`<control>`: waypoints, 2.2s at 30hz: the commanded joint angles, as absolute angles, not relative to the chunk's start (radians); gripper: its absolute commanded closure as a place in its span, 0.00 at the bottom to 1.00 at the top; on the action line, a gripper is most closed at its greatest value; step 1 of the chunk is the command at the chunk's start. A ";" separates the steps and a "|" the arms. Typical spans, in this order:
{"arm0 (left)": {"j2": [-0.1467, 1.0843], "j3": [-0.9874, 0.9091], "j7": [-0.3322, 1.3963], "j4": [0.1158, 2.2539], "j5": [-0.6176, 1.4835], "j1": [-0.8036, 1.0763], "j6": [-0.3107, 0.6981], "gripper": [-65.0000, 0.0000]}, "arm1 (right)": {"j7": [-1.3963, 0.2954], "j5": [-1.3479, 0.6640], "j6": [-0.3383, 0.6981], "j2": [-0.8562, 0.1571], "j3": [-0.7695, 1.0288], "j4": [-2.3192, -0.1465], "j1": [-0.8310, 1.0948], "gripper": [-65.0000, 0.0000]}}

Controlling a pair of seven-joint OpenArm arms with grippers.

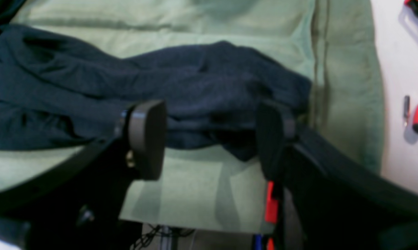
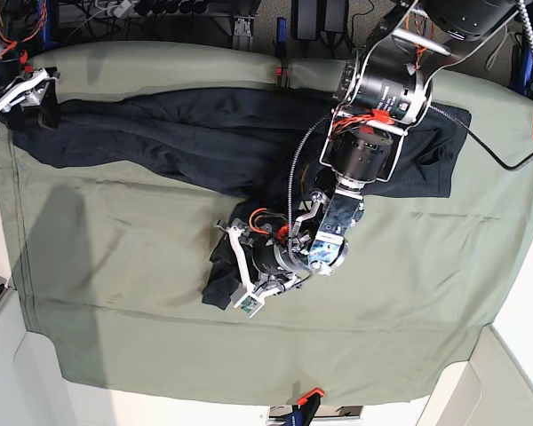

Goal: Fold the T-shirt properly

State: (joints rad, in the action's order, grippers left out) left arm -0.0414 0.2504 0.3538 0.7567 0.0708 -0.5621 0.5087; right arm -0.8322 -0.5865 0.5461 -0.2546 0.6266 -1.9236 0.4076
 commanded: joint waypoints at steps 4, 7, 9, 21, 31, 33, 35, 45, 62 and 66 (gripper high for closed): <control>-0.052 0.250 0.340 0.765 -0.010 -0.621 0.433 0.37 | -0.820 -0.603 0.546 -0.268 0.634 -1.937 0.413 0.38; -0.052 0.250 0.340 0.765 -0.048 -0.622 0.430 0.37 | -0.820 -0.603 0.546 -0.268 0.634 -1.937 0.413 0.38; -0.052 0.258 0.340 0.764 -0.049 -0.616 0.430 0.37 | -0.820 -0.611 0.546 -0.269 0.634 -1.937 0.413 0.38; -0.057 0.422 0.318 0.765 -0.041 -0.604 0.336 0.57 | -0.820 -0.614 0.546 -0.268 0.634 -1.937 0.413 0.38; -0.066 0.384 0.432 0.773 -0.041 -0.648 0.337 1.00 | -0.818 -0.614 0.546 -0.269 0.634 -1.937 0.413 0.38; -0.066 0.355 0.530 0.805 -0.028 -0.665 0.358 1.00 | -0.810 -0.614 0.546 -0.269 0.634 -1.937 0.413 0.38; -0.053 0.321 0.614 0.875 0.023 -0.667 0.397 1.00 | -0.807 -0.614 0.546 -0.269 0.634 -1.937 0.413 0.38; 0.187 0.242 0.948 1.392 0.480 -0.524 0.515 1.00 | -0.804 -0.614 0.546 -0.269 0.634 -1.937 0.410 0.38; 0.521 -0.178 0.951 1.918 0.682 0.154 0.596 1.00 | -0.763 -0.609 0.546 -0.269 0.633 -1.937 0.408 0.38; 0.521 -0.287 0.951 1.918 0.683 0.221 0.596 1.00 | -0.763 -0.606 0.546 -0.269 0.633 -1.937 0.408 0.38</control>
State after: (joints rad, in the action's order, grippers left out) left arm 0.5072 -0.2817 0.9676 1.8999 0.6704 0.2283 0.5922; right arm -0.7872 -0.5938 0.5461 -0.2546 0.6262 -1.9228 0.4103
